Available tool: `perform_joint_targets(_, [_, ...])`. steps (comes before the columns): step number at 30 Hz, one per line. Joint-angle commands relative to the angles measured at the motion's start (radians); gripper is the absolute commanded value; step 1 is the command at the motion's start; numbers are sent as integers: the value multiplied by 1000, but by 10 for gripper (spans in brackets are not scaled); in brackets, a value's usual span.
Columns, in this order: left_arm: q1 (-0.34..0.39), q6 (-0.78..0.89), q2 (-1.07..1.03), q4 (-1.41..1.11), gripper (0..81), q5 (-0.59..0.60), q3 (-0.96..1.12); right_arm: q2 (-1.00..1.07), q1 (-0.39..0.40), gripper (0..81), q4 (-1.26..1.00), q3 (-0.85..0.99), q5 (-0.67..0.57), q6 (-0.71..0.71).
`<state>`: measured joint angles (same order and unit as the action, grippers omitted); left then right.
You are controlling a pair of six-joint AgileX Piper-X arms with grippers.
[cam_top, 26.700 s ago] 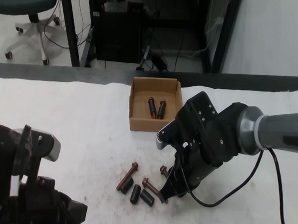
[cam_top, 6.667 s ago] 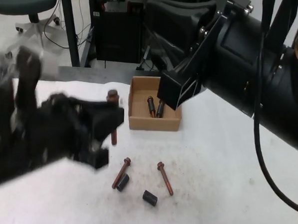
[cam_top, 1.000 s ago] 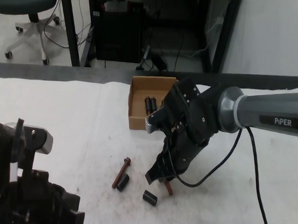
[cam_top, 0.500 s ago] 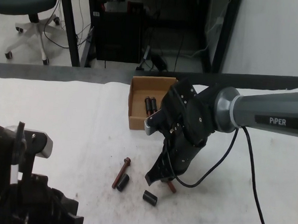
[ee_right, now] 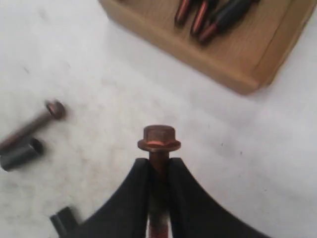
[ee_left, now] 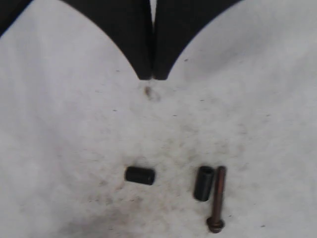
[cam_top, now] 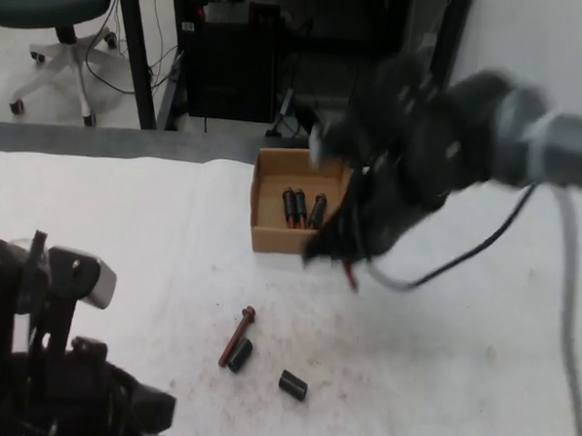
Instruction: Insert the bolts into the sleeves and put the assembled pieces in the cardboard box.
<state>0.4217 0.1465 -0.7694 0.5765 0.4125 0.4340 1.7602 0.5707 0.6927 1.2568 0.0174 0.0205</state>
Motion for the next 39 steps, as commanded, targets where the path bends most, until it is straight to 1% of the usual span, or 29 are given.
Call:
perform_joint_targets(1, [3,-8,-12,-60,2,84,3,-194,-48,8,-22,14,-58,74])
perform_joint_targets(3, [3,6,-50,-69,2,105,16,-252,-65,8,8,14,-62,74])
perform_joint_targets(5, [3,26,-109,-64,2,150,42,-319,-84,8,49,14,-65,74])
perform_joint_targets(8, [8,46,-235,-37,2,207,130,-413,-112,8,85,11,-69,74])
perform_joint_targets(10, [27,31,-328,-23,2,212,203,-480,-138,8,88,-10,-69,74])
perform_joint_targets(13, [88,-51,-444,12,2,210,346,-581,-187,8,92,-77,-69,74])
perform_joint_targets(16, [159,-90,-560,73,2,185,479,-687,-243,8,118,-168,-103,89])
perform_joint_targets(18, [209,-179,-641,119,2,163,554,-762,-279,8,145,-231,-153,92])
perform_joint_targets(20, [252,-327,-716,186,2,143,624,-842,-308,8,160,-289,-207,91])
perform_joint_targets(22, [284,-491,-776,277,2,138,682,-914,-333,8,161,-333,-234,91])
perform_joint_targets(23, [300,-568,-807,315,0,122,702,-948,-344,8,161,-355,-236,91])
perform_joint_targets(25, [327,-689,-850,398,10,48,743,-1005,-357,8,161,-386,-239,91])
perform_joint_targets(28, [364,-872,-906,458,50,-172,768,-1074,-366,8,164,-428,-249,91])
perform_joint_targets(30, [378,-960,-927,468,74,-253,768,-1112,-366,8,164,-448,-291,91])
perform_joint_targets(31, [384,-1021,-936,466,87,-274,768,-1127,-366,8,167,-456,-317,91])
perform_joint_targets(33, [392,-1078,-938,442,93,-301,768,-1149,-366,8,182,-464,-344,91])
perform_joint_targets(39, [421,-1112,-941,317,93,-300,768,-1166,-366,8,233,-464,-345,91])
